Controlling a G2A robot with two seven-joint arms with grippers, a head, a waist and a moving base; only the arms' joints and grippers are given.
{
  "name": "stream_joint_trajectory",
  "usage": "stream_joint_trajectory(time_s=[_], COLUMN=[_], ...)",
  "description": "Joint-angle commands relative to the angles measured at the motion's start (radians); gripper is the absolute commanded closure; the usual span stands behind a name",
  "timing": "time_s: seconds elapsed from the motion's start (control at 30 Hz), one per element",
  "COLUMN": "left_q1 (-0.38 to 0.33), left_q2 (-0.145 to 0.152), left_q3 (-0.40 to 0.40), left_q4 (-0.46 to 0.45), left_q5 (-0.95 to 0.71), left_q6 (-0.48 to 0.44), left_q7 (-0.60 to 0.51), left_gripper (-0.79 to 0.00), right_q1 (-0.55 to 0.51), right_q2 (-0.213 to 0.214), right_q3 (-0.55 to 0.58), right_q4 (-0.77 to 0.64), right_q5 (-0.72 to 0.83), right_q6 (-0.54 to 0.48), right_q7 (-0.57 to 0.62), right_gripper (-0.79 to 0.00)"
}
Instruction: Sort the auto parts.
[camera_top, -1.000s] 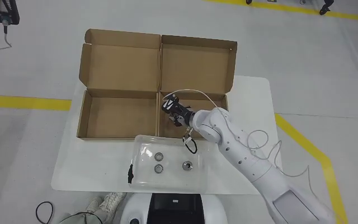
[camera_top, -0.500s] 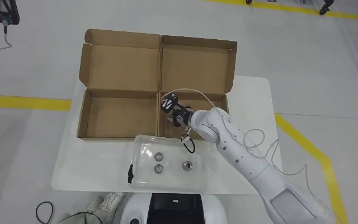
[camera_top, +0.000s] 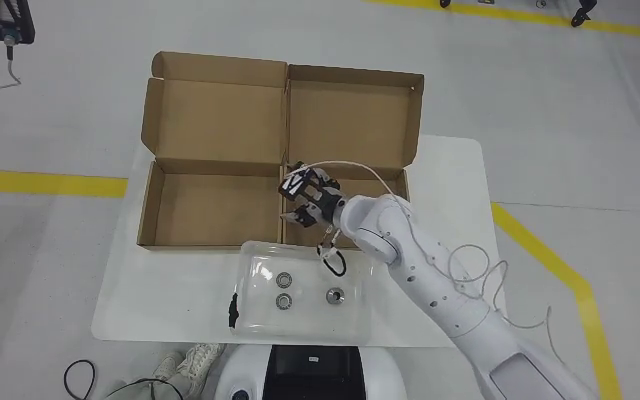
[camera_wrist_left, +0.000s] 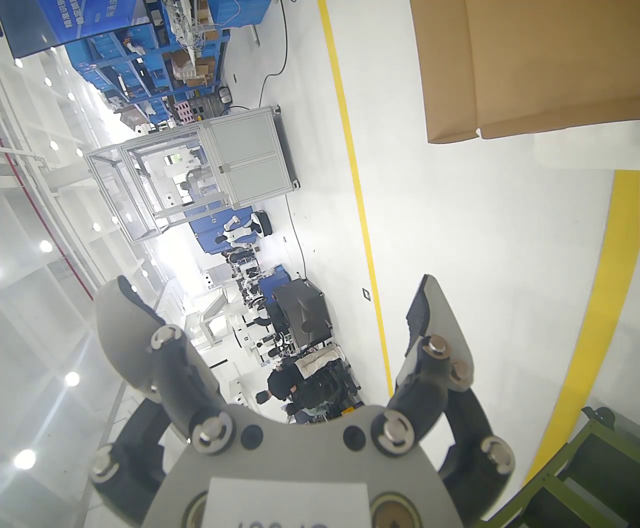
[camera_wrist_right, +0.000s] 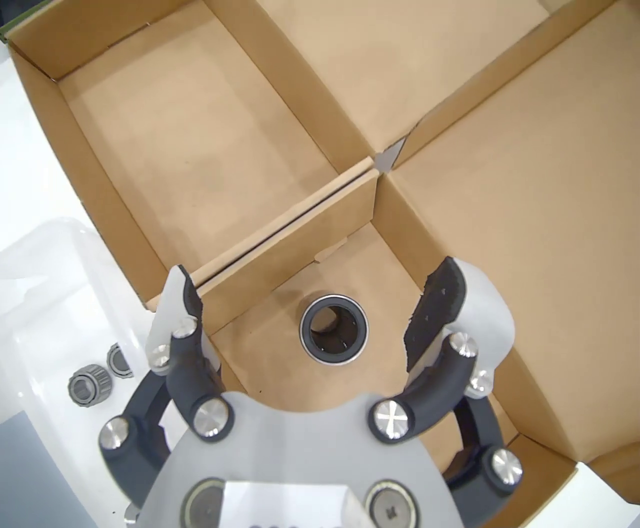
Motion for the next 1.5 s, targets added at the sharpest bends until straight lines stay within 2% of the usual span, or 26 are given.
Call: stream_joint_trajectory(time_s=[0.0,0.37,0.67,0.97,1.03,1.2,1.47], left_q1=[0.000,0.000,0.000,0.000,0.000,0.000,0.000], left_q2=[0.000,0.000,0.000,0.000,0.000,0.000,0.000], left_q3=[0.000,0.000,0.000,0.000,0.000,0.000,0.000], left_q4=[0.000,0.000,0.000,0.000,0.000,0.000,0.000], left_q5=[0.000,0.000,0.000,0.000,0.000,0.000,0.000], left_q6=[0.000,0.000,0.000,0.000,0.000,0.000,0.000], left_q7=[0.000,0.000,0.000,0.000,0.000,0.000,0.000], left_gripper=[-0.785,-0.785,-0.785,-0.785,-0.785,-0.785,-0.785], right_q1=[-0.030,-0.214,-0.290,-0.429,-0.452,-0.482,-0.501], right_q2=[0.009,0.061,0.086,0.124,0.131,0.144,0.158], right_q3=[0.019,0.120,0.140,0.173,0.173,0.139,0.103], right_q4=[-0.074,-0.388,-0.490,-0.521,-0.522,-0.513,-0.466], right_q5=[-0.015,-0.052,-0.023,-0.033,-0.046,-0.086,-0.111], right_q6=[-0.011,-0.142,-0.254,-0.398,-0.413,-0.472,-0.475], right_q7=[0.007,0.053,0.147,0.150,0.163,0.216,0.302], right_gripper=[-0.785,-0.785,-0.785,-0.785,-0.748,-0.773,-0.751])
